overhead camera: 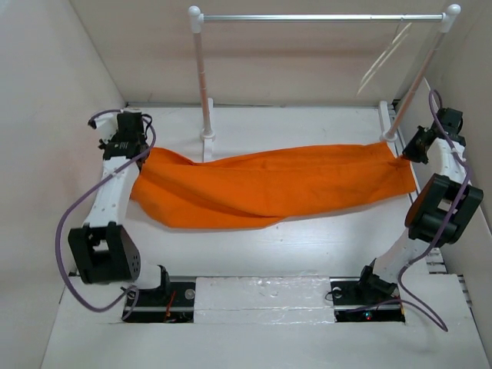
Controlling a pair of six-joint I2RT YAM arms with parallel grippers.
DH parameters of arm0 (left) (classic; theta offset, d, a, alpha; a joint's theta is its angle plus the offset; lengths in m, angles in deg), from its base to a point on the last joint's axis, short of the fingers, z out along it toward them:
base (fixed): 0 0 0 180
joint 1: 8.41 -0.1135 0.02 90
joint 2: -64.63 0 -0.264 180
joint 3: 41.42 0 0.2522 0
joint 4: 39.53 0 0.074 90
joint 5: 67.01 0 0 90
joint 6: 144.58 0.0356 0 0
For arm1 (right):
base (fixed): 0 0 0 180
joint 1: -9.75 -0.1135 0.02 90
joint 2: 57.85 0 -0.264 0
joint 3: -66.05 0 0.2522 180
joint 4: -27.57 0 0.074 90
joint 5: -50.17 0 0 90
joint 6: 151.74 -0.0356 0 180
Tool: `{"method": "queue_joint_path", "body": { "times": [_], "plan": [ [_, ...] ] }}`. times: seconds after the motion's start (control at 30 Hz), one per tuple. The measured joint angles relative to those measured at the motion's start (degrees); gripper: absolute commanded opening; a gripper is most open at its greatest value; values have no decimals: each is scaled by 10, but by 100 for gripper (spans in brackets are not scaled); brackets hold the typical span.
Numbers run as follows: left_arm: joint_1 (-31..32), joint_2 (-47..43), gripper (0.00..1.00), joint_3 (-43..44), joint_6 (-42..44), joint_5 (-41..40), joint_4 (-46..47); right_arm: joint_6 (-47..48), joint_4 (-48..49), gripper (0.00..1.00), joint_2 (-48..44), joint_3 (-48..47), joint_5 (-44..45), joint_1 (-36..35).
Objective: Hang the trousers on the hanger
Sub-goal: Fold the trousers
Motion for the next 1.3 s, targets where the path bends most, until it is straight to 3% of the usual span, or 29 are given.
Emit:
{"method": "queue_joint_path", "body": {
  "times": [0.33,0.37,0.43,0.47,0.5,0.57,0.6,0.67,0.83,0.9,0.93,0.97,1.0,1.1,1.2,1.23,1.27,1.3],
  "plan": [
    [-5,234,0,167,6,-15,7,-44,63,0,115,-96,-47,-23],
    [-7,253,0,183,6,-14,6,-51,73,4,121,-99,-51,-26],
    [-9,279,3,209,7,-11,3,-66,85,33,128,-103,-60,-30],
    [-10,289,18,224,7,-10,-3,-71,90,56,132,-106,-63,-31],
    [-11,299,43,242,11,-9,-11,-76,98,62,136,-111,-68,-33],
    [-14,316,69,276,17,-8,-22,-77,112,71,143,-118,-79,-33],
    [-16,320,78,287,20,-7,-24,-77,117,71,143,-118,-86,-32],
    [-20,321,83,297,20,-5,-28,-78,142,72,138,-102,-104,-28],
    [-27,271,83,253,18,23,-26,-75,182,71,73,6,-147,-5],
    [-28,206,81,178,14,45,-5,-69,195,54,35,54,-160,4],
    [-29,165,80,134,12,58,0,-68,211,40,7,88,-164,8],
    [-29,125,80,93,12,68,7,-69,224,3,-23,123,-169,9],
    [-30,86,79,53,10,76,16,-71,240,0,-54,157,-174,8],
    [-36,24,77,-4,8,97,22,-82,276,0,-124,227,-186,-18],
    [-46,46,77,-3,6,110,38,-68,289,0,-135,235,-195,-77],
    [-49,63,75,1,5,113,41,-67,289,5,-134,235,-195,-80],
    [-52,83,72,6,3,119,42,-55,288,9,-130,235,-205,-128],
    [-59,107,64,17,2,133,40,-48,289,12,-129,237,-208,-152]
  ]
}}
